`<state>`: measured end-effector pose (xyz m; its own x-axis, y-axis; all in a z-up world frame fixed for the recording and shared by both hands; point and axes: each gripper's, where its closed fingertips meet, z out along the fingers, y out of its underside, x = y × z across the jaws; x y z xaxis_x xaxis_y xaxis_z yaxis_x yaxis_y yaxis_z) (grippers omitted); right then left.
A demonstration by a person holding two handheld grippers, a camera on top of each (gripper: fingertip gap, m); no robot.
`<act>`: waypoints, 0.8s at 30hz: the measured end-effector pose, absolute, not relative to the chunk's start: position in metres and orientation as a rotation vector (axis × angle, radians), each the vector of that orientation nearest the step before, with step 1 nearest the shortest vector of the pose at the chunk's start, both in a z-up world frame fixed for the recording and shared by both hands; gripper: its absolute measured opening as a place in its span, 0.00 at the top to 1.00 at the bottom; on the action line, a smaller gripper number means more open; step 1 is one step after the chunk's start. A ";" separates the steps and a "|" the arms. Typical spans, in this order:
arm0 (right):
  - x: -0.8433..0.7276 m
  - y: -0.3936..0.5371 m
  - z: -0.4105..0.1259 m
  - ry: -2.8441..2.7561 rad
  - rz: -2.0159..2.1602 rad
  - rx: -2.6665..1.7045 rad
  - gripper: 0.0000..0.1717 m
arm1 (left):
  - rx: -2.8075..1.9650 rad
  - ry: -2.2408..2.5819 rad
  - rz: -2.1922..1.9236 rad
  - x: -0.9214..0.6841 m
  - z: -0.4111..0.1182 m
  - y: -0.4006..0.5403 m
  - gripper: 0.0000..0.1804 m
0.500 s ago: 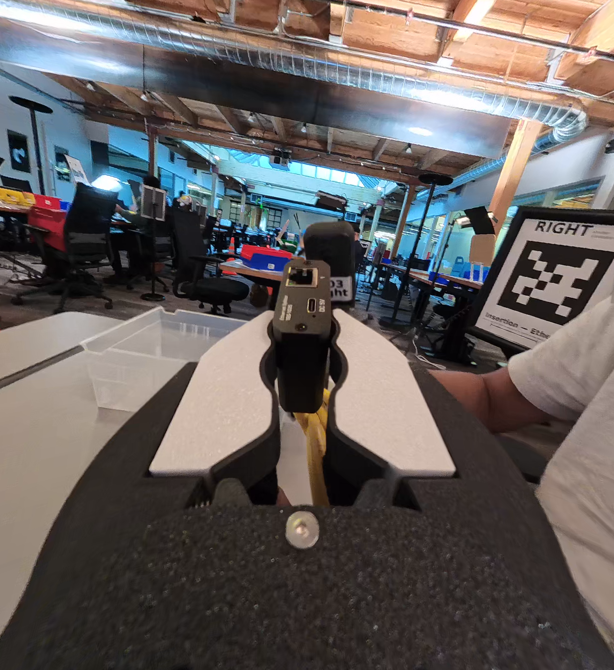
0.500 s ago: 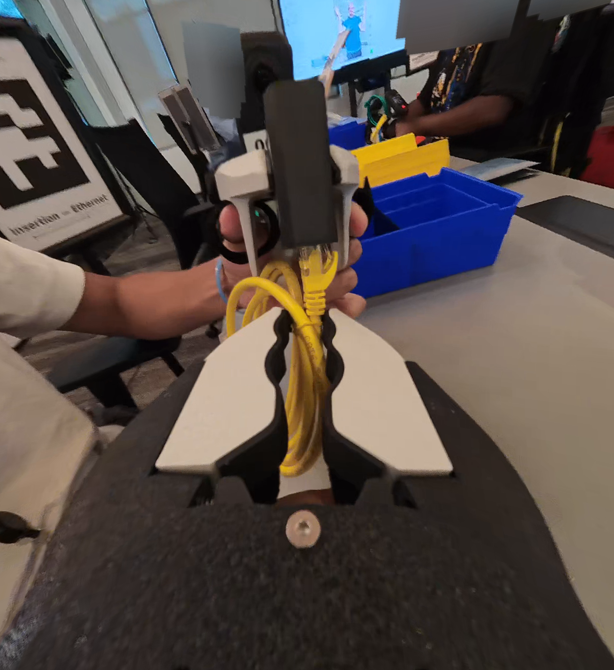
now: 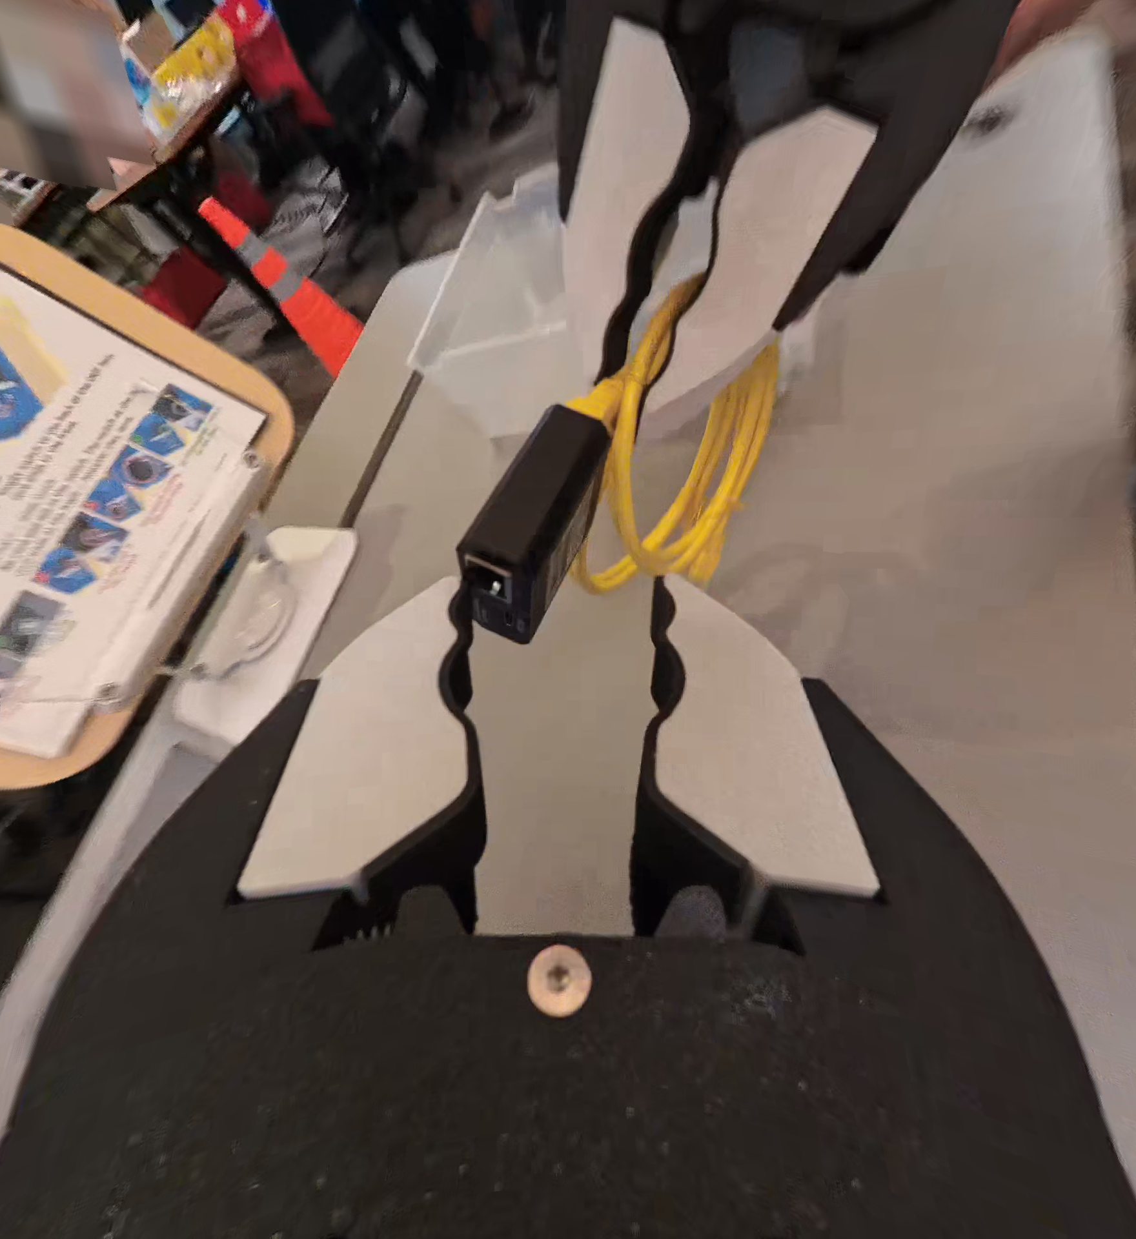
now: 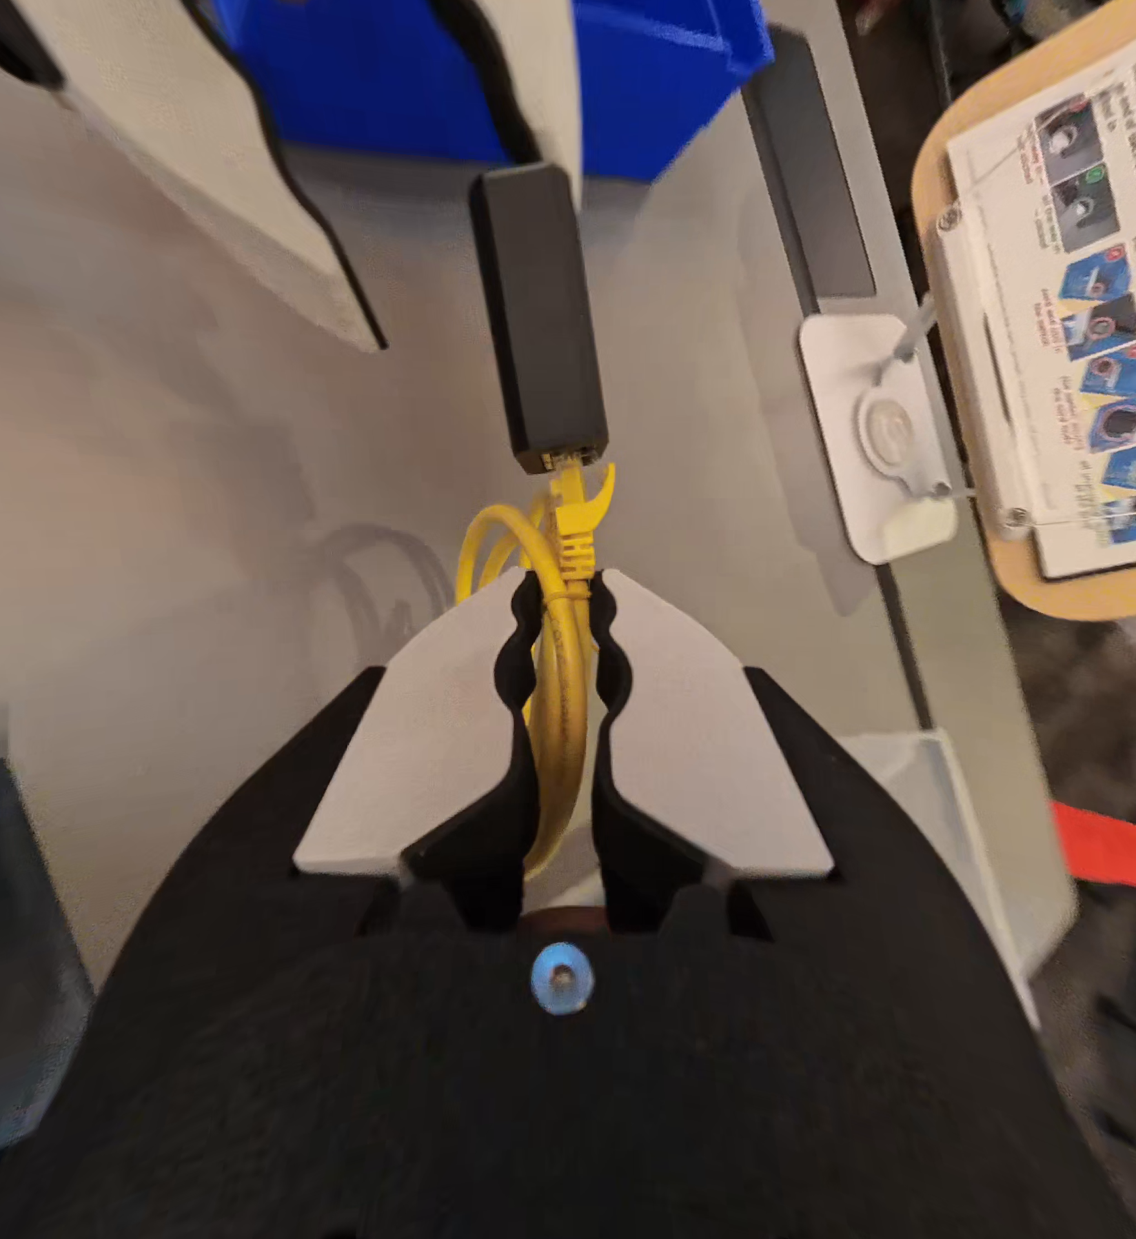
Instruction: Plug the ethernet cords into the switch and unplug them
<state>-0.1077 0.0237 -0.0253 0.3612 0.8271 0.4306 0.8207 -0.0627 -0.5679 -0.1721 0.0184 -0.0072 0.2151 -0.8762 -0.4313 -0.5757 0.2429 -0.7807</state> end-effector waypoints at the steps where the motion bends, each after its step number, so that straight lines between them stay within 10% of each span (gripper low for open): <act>1: -0.106 0.027 -0.025 -1.458 -0.069 -1.861 0.92 | -1.441 1.502 -0.246 -0.172 -0.012 0.023 0.71; 24: -0.114 0.028 -0.050 -1.660 -0.218 -1.749 0.92 | -1.248 1.622 0.208 -0.138 -0.070 0.063 0.86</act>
